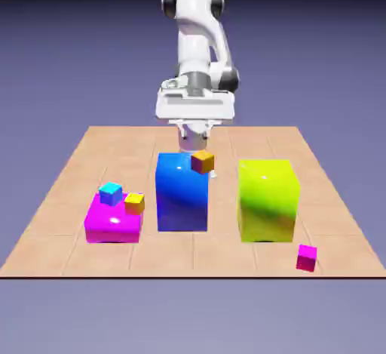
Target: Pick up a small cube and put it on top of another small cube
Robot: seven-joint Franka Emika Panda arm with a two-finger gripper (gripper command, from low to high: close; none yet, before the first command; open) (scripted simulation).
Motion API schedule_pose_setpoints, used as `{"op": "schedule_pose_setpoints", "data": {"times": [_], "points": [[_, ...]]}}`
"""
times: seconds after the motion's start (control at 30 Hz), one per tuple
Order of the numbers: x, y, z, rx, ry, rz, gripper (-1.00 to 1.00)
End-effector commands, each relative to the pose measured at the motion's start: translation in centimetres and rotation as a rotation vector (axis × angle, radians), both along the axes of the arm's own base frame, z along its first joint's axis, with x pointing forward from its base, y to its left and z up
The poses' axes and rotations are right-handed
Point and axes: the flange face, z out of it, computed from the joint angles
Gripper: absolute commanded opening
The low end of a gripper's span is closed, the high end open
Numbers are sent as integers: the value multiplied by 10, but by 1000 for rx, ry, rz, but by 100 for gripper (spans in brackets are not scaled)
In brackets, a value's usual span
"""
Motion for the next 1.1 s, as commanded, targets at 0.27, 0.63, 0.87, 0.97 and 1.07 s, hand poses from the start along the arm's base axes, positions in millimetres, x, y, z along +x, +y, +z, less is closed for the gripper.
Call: {"op": "schedule_pose_setpoints", "data": {"times": [0.27, 0.63, 0.87, 0.97, 1.07], "points": [[66, 62, -56, -357, 272, 477, 0], [117, 146, -143, -589, 516, 1156, 0], [133, 198, -195, -624, 571, 1613, 0], [138, 219, -213, -615, 562, 1807, 0], [142, 239, -229, -593, 532, 1996, 0]]}}
